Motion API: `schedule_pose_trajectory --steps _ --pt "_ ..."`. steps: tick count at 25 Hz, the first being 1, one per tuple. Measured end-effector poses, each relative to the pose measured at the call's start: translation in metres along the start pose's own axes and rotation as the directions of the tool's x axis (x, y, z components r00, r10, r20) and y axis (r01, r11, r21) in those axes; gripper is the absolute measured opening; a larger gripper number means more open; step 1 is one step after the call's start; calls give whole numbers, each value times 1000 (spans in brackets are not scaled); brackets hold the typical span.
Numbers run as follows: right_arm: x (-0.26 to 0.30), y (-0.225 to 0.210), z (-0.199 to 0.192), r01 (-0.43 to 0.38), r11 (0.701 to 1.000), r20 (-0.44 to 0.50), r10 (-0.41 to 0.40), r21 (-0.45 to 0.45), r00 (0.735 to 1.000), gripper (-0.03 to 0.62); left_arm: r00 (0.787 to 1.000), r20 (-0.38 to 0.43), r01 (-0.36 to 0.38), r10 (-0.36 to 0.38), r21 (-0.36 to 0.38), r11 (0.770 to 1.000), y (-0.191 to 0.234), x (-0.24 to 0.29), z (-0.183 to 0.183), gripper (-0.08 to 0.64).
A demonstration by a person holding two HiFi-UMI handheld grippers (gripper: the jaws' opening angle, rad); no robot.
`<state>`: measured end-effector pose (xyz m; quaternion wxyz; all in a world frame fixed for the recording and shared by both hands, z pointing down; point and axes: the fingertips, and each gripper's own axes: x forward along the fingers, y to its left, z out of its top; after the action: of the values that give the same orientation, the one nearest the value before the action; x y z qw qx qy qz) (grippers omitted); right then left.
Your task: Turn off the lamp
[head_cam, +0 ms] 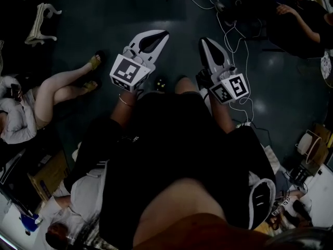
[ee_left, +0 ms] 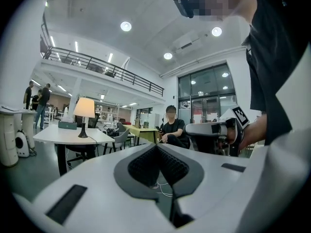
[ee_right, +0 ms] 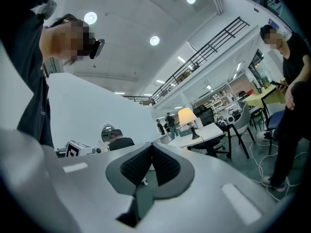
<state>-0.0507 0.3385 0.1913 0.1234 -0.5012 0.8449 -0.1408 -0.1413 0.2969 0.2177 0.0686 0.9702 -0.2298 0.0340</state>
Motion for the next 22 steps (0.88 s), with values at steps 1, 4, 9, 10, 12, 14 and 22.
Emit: schedule_pose_trajectory --steps 1,4,9,10,12,14,22 --pt "0 -2 1 5 1000 1 -5 1 1000 0 1000 -2 1 -1 -3 1000 1 1 -1 8" --pt "0 -9 3 6 1000 -2 -6 -5 1000 0 1000 -16 -9 9 5 1000 1 5 -2 8" --pt "5 -37 10 5 1000 13 -5 1 1000 0 999 -4 -46 46 28 999 6 11 7 8" --pt "10 -41 12 -4 1000 18 3 5 1000 0 998 3 -59 59 26 998 11 13 8 8" --pt "17 -46 15 -26 1000 18 26 9 999 0 996 -3 -87 87 21 996 20 16 6 8" --pt "21 -51 20 -48 999 15 48 11 999 0 995 -9 -101 102 19 995 24 24 6 8" --pt "27 -106 34 -93 995 -5 93 35 996 0 990 -1 -138 138 -1 990 25 78 6 8"
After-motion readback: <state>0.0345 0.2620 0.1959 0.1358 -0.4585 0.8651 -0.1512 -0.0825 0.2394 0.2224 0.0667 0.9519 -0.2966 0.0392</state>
